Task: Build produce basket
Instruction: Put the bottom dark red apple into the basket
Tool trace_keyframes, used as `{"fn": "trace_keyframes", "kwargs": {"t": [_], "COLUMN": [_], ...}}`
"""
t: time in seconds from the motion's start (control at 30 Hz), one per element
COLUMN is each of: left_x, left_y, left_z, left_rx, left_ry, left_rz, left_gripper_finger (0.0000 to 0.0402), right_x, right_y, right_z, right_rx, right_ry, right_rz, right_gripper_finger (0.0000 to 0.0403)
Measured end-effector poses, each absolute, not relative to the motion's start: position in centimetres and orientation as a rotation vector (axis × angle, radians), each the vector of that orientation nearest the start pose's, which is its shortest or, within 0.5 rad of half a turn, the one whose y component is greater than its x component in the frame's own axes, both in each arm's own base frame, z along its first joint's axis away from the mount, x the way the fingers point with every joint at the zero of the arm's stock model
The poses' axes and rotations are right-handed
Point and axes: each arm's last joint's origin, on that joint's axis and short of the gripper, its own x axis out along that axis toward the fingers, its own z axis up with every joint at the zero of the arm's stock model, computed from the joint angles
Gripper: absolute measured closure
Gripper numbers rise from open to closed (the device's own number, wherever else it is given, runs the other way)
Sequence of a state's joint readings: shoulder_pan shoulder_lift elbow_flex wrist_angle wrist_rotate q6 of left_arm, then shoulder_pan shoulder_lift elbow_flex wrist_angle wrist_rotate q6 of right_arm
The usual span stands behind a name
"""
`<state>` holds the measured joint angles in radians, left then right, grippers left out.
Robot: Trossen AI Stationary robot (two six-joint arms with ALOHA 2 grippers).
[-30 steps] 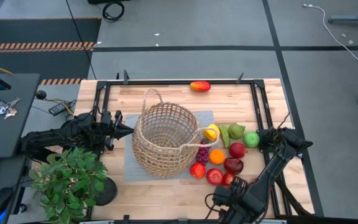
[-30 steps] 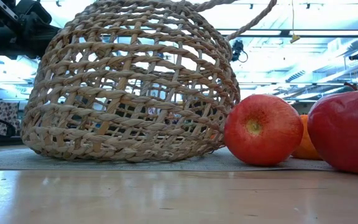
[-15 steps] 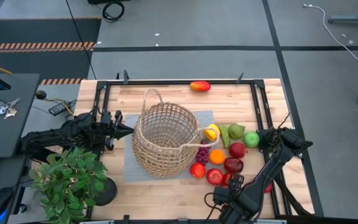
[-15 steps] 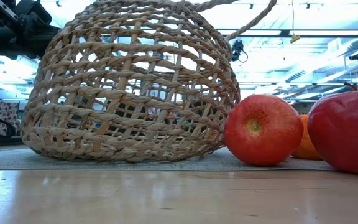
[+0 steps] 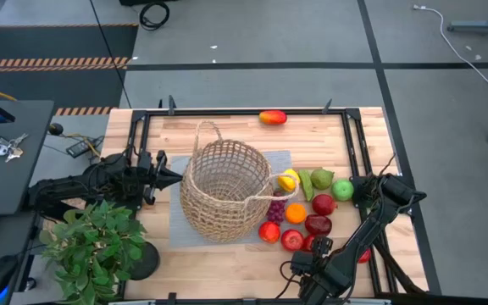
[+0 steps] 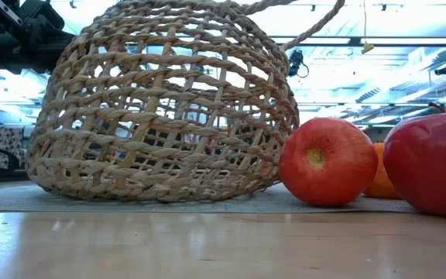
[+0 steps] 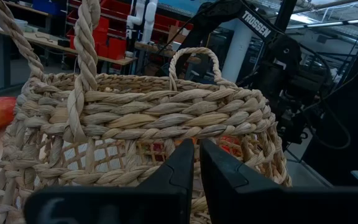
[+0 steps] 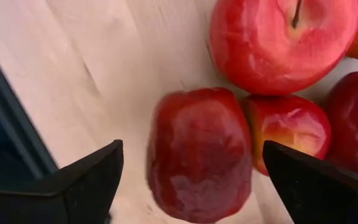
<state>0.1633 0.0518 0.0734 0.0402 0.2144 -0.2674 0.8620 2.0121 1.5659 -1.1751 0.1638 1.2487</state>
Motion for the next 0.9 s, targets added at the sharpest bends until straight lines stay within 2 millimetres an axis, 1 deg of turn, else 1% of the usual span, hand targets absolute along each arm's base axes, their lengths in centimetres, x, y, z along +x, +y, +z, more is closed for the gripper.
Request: {"fn": "trace_keyframes", "kwargs": {"t": [0.17, 0.33, 0.57, 0.73, 0.9], "left_x": [9.6, 9.6, 9.6, 9.6, 9.6], "left_y": [1.0, 1.0, 0.9, 0.9, 0.9], "left_z": [18.8, 18.8, 18.8, 18.8, 18.8], "left_rx": [-0.256, -0.256, -0.255, -0.255, -0.255], "left_ry": [-0.054, -0.054, -0.054, -0.053, -0.054], "left_rz": [-0.059, -0.059, -0.059, -0.059, -0.059], "left_gripper_finger": [0.0374, 0.0368, 0.0370, 0.0373, 0.0367], "right_x": [24.4, 24.4, 23.9, 23.7, 23.7], "right_y": [27.9, 27.9, 27.5, 27.2, 27.2], "right_z": [18.5, 17.2, 15.6, 15.2, 15.2], "right_rx": [0.167, 0.194, 0.206, 0.201, 0.210], "right_ry": [1.443, 1.437, 1.489, 1.496, 1.509], "right_rz": [-0.385, -0.359, -0.345, -0.363, -0.359], "right_gripper_finger": [0.0010, 0.0014, 0.0026, 0.0040, 0.0048]}}
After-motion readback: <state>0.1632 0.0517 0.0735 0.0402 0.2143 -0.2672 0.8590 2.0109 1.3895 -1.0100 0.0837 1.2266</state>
